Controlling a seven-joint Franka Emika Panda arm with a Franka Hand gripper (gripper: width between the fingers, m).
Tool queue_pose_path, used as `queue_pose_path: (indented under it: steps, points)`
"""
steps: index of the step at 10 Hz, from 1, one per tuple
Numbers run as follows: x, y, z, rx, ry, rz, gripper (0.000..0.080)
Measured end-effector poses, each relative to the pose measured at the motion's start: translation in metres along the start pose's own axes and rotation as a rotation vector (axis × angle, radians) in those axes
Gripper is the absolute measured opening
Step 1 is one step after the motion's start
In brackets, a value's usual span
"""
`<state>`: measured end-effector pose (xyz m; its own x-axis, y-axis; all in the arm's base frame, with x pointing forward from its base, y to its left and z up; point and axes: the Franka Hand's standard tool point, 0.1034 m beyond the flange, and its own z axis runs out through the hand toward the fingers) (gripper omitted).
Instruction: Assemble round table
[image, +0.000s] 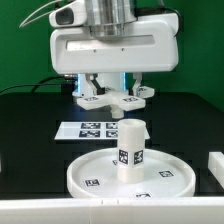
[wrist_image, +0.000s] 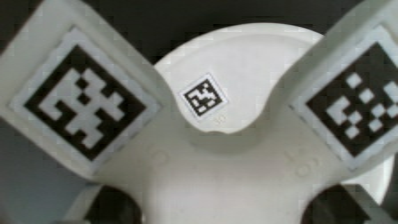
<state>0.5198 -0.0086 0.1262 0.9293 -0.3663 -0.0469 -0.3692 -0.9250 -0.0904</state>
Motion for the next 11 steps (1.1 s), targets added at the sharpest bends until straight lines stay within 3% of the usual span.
queue_pose_path:
  steps: [3, 7, 9, 11]
  points:
    - [0.028, -0.026, -0.014, 0.011, 0.014, -0.051, 0.0443]
    - [0.027, -0.027, -0.006, -0.001, 0.05, -0.076, 0.0443]
    - [0.043, -0.038, -0.007, -0.004, 0.042, -0.111, 0.0443]
    - [0.045, -0.039, -0.004, -0.005, 0.043, -0.109, 0.0443]
